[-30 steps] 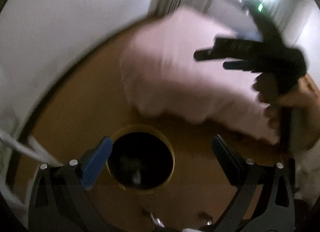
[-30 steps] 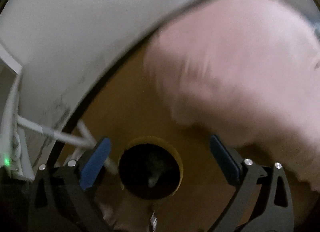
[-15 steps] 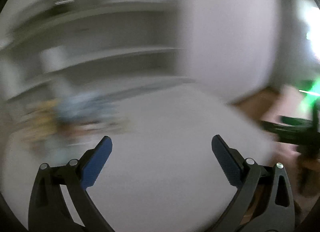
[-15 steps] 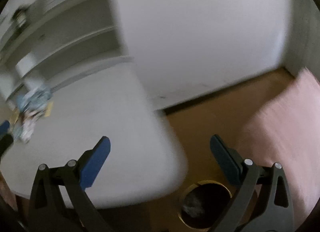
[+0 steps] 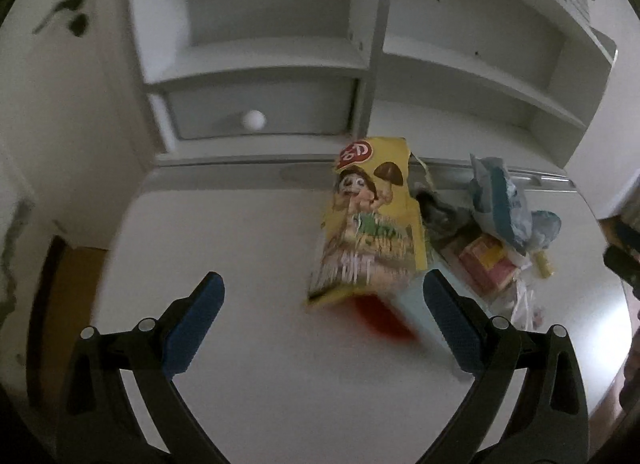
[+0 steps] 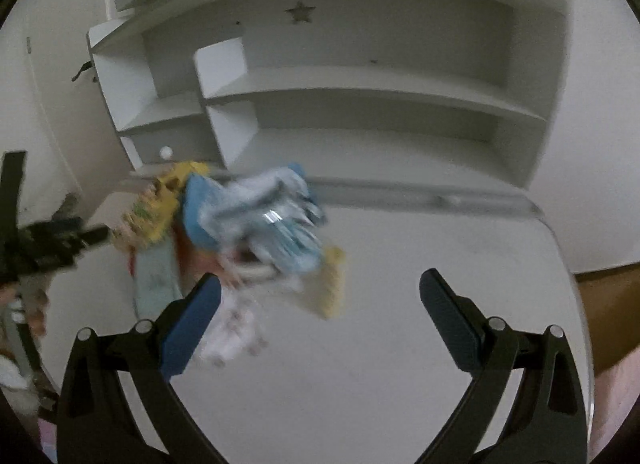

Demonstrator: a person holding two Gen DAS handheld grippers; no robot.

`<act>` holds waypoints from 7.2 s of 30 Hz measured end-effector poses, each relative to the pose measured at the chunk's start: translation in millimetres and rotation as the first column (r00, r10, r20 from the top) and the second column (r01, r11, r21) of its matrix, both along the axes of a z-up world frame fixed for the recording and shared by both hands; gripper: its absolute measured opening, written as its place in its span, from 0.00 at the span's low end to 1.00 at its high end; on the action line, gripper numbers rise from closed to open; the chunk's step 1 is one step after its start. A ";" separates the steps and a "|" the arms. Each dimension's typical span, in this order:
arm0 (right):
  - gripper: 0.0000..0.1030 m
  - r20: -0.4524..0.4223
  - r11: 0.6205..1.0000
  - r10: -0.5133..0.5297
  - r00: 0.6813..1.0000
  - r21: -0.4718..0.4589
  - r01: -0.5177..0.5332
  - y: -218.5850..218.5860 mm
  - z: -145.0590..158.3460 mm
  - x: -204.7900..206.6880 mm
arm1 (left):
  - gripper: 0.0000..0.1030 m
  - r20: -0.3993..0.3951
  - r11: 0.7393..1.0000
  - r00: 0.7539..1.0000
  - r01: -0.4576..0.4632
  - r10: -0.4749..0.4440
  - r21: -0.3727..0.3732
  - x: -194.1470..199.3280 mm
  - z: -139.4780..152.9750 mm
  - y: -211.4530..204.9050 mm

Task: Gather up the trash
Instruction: 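Swing both tools back toward the desk pile, then grasp the yellow snack bag with the left tool while the right tool grasps the blue wrapper, then carry both items over the bin and open both tools to drop them, then grasp the teal box with the left tool while the right tool grasps white tissue, then carry the teal box and tissue to the bin and open both tools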

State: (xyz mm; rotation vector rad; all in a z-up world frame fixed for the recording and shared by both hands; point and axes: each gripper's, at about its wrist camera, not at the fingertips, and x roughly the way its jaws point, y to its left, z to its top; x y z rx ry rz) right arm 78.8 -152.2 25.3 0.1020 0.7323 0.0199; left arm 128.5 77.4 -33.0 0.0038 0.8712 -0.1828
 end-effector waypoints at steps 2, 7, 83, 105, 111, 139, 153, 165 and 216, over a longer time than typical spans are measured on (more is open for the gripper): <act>0.93 -0.007 1.000 0.029 1.000 -0.005 -0.029 17.5 5.1 25.0 | 0.94 -0.027 0.999 0.999 0.042 -0.042 -0.002 17.9 -7.0 -8.2; 0.93 -0.051 0.997 0.075 0.996 -0.025 -0.076 58.7 5.9 87.0 | 0.94 -0.076 0.997 0.994 0.080 -0.081 -0.018 52.4 -24.0 -14.1; 0.20 -0.462 0.446 -0.636 0.618 0.433 0.783 -402.7 -248.5 -475.5 | 0.36 -0.327 0.320 0.298 0.947 -0.897 -0.017 -353.9 -144.1 -579.1; 0.49 -0.748 0.301 -0.385 0.540 0.452 0.840 -394.3 -452.5 -435.2 | 0.72 -0.676 0.487 0.320 0.871 -0.664 -0.066 -315.6 -350.6 -592.6; 0.82 -0.687 0.312 -0.534 0.493 0.381 0.870 -410.7 -405.0 -455.0 | 0.91 -0.591 0.464 0.353 0.885 -0.725 -0.040 -322.6 -320.2 -593.4; 0.93 0.080 0.926 -0.375 0.924 0.082 0.368 -137.2 -69.7 -181.4 | 0.94 0.187 0.971 0.966 0.142 -0.178 0.191 -125.8 6.4 -116.4; 0.93 -0.077 0.987 0.001 0.997 0.159 0.011 36.5 -79.8 -54.3 | 0.94 0.067 0.971 0.988 0.124 -0.141 0.206 -83.3 -29.1 -44.1; 0.62 -0.141 0.999 0.001 0.990 0.036 0.004 58.9 -95.5 -19.3 | 0.94 0.056 0.971 0.985 0.152 -0.164 0.184 -57.1 -41.9 -45.4; 0.28 -0.107 0.981 -0.174 0.979 0.064 0.182 -21.1 -94.1 -54.0 | 0.11 0.230 0.987 0.965 0.102 -0.128 0.121 -48.7 19.3 -36.6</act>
